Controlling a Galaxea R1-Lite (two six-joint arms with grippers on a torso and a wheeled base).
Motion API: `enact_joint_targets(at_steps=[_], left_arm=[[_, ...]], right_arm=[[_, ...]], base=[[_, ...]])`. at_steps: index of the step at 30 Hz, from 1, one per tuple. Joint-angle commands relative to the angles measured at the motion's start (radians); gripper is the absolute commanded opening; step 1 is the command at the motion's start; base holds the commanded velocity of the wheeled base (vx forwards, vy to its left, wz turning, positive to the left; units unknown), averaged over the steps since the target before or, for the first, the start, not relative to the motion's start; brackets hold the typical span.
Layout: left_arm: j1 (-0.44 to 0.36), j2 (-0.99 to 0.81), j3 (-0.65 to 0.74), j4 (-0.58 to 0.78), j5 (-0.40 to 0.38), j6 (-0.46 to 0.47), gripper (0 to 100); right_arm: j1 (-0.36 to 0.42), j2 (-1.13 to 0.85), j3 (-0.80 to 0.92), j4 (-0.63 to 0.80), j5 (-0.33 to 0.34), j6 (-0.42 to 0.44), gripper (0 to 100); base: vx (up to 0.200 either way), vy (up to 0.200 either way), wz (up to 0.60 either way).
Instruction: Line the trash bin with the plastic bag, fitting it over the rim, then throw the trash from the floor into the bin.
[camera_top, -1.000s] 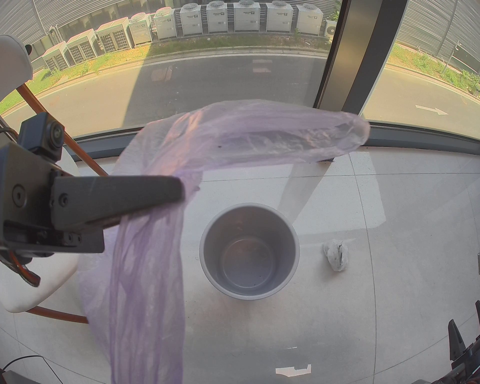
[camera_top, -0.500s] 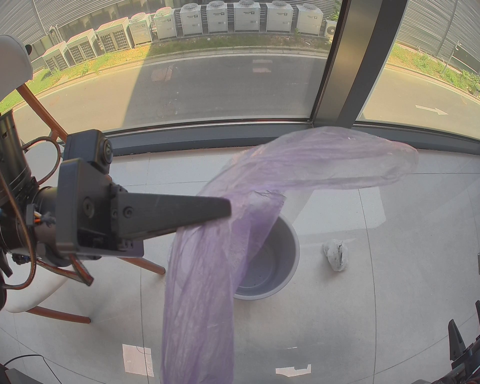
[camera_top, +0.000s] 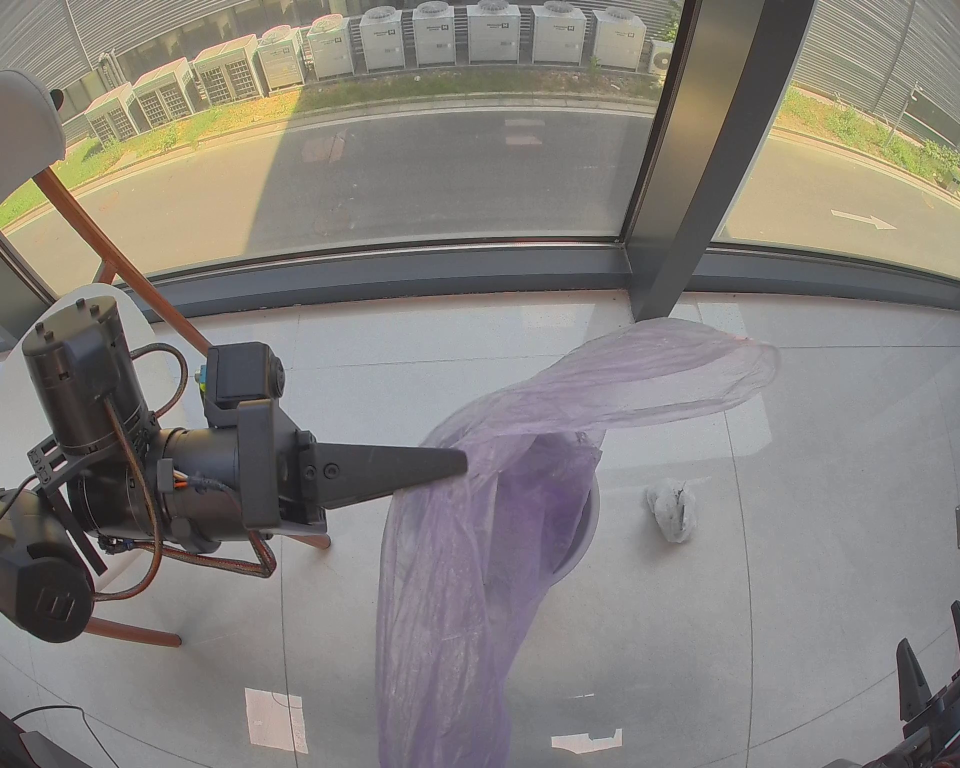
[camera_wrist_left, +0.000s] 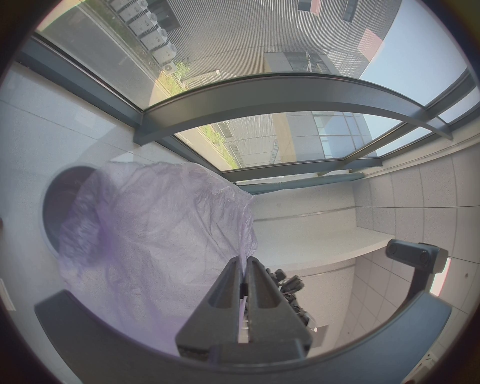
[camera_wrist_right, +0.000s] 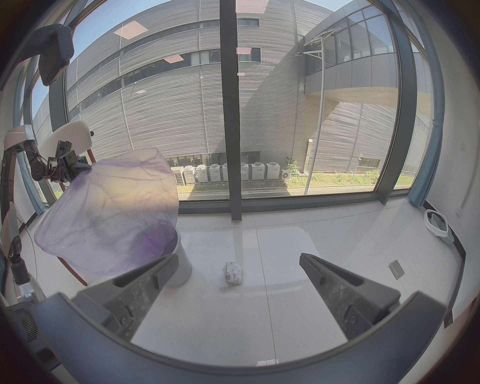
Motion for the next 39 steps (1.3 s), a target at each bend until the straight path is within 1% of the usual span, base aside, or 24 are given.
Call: enact_joint_targets(at_steps=[1,4,7,11,13,15,16,17,18,20,28,30,31,32,34,35,36,37,39], left_arm=[[0.054,0.071,0.012,-0.003,0.007,0.064,0],[0.083,0.108,0.002,-0.018,0.013,0.142,0],[0.094,0.146,0.004,-0.059,0.056,0.188,0],[0.091,0.179,0.004,-0.139,0.177,0.194,0],[0.091,0.194,0.001,-0.158,0.205,0.193,0],[0.092,0.237,-0.024,-0.213,0.277,0.196,0],[0.092,0.249,-0.036,-0.236,0.3,0.196,0],[0.092,0.249,-0.036,-0.236,0.3,0.196,0],[0.092,0.277,-0.084,-0.293,0.365,0.19,0],[0.091,0.297,-0.12,-0.319,0.401,0.19,0],[0.08,0.312,-0.131,-0.323,0.418,0.201,0],[0.052,0.317,-0.113,-0.322,0.441,0.207,0],[0.023,0.317,-0.084,-0.323,0.472,0.217,0],[0.006,0.315,-0.059,-0.323,0.484,0.227,0],[-0.003,0.315,-0.042,-0.325,0.489,0.241,0],[-0.012,0.315,-0.024,-0.336,0.487,0.283,0],[-0.012,0.317,-0.024,-0.343,0.487,0.3,0],[-0.012,0.317,-0.03,-0.354,0.489,0.31,0],[-0.011,0.318,-0.044,-0.363,0.489,0.311,0]], right_arm=[[0.0,-0.017,0.015,0.0,0.001,0.0,100],[0.0,-0.017,0.015,-0.002,0.001,0.0,100],[0.0,-0.017,0.015,0.0,-0.001,0.0,100],[0.0,-0.017,0.015,0.0,0.001,0.0,100],[0.0,-0.017,0.015,0.0,0.001,0.0,100],[0.0,-0.017,0.015,0.0,0.001,0.0,100],[0.0,-0.017,0.015,0.0,0.001,0.0,100],[0.0,-0.017,0.015,0.0,0.001,0.0,100],[0.0,-0.017,0.015,0.0,0.001,0.0,100],[0.0,-0.017,0.015,-0.002,-0.001,0.0,100],[0.0,-0.015,0.015,0.0,-0.001,-0.003,100],[-0.001,-0.015,0.015,0.0,0.001,-0.009,100],[0.0,-0.017,0.015,0.0,-0.001,-0.009,100],[0.0,-0.017,0.015,0.0,0.001,-0.011,100],[-0.003,-0.017,0.015,0.0,-0.001,-0.011,100],[-0.003,-0.009,-0.034,-0.026,0.013,-0.017,100],[0.008,0.026,-0.114,-0.071,0.014,-0.015,100],[0.026,0.126,-0.183,-0.114,0.014,-0.007,100],[0.102,0.355,-0.251,-0.157,-0.001,0.023,100]], base=[[0.0,0.0,0.0],[0.0,0.0,0.0],[0.0,0.0,0.0],[0.0,0.0,0.0],[0.0,0.0,0.0],[0.0,0.0,0.0],[0.0,0.0,0.0],[0.0,0.0,0.0],[0.0,0.0,0.0],[0.0,0.0,0.0],[0.0,0.0,0.0],[0.0,0.0,0.0],[0.0,0.0,0.0],[0.0,0.0,0.0],[0.0,0.0,0.0],[0.0,0.0,0.0],[0.0,0.0,0.0],[0.0,0.0,0.0],[0.0,0.0,0.0]])
